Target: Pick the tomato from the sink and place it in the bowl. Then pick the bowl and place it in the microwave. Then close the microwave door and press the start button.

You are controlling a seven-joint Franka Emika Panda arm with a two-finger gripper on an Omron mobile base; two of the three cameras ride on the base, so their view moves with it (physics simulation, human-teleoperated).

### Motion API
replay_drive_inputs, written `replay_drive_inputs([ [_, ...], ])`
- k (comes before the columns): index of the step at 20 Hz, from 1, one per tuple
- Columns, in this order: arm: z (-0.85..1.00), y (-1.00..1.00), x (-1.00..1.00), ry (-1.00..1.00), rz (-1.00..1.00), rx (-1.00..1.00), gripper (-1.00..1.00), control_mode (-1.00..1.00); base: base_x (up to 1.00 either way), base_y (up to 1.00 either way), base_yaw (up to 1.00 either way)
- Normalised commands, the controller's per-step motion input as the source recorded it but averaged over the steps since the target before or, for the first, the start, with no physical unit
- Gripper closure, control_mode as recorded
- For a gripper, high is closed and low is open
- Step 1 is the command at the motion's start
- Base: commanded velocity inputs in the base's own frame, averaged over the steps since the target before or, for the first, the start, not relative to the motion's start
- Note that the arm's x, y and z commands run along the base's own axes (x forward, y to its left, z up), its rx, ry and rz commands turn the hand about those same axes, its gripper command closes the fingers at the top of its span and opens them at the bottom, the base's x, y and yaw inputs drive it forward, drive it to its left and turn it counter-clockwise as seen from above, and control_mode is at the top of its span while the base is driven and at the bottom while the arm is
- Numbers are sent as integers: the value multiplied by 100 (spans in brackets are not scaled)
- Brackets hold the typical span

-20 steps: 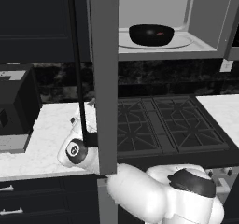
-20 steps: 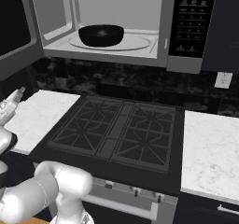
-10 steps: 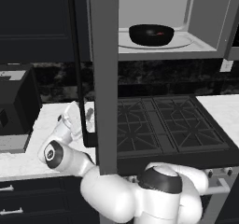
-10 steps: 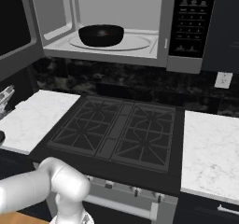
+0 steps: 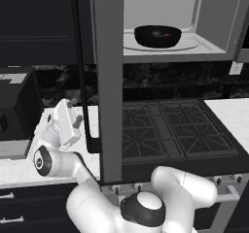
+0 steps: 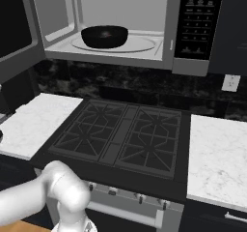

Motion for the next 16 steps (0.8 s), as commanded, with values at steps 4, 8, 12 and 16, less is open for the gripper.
replay_drive_inputs([
  [4,17,29,-6,-10,-4,0,-100,-100,0,0,0],
  [8,23,5,-34,-16,0,0,-100,-100,0,0,0],
  [12,66,-1,-43,-9,0,6,-100,-100,0,0,0],
  [16,69,-10,-44,-5,0,10,-100,-100,0,0,0],
])
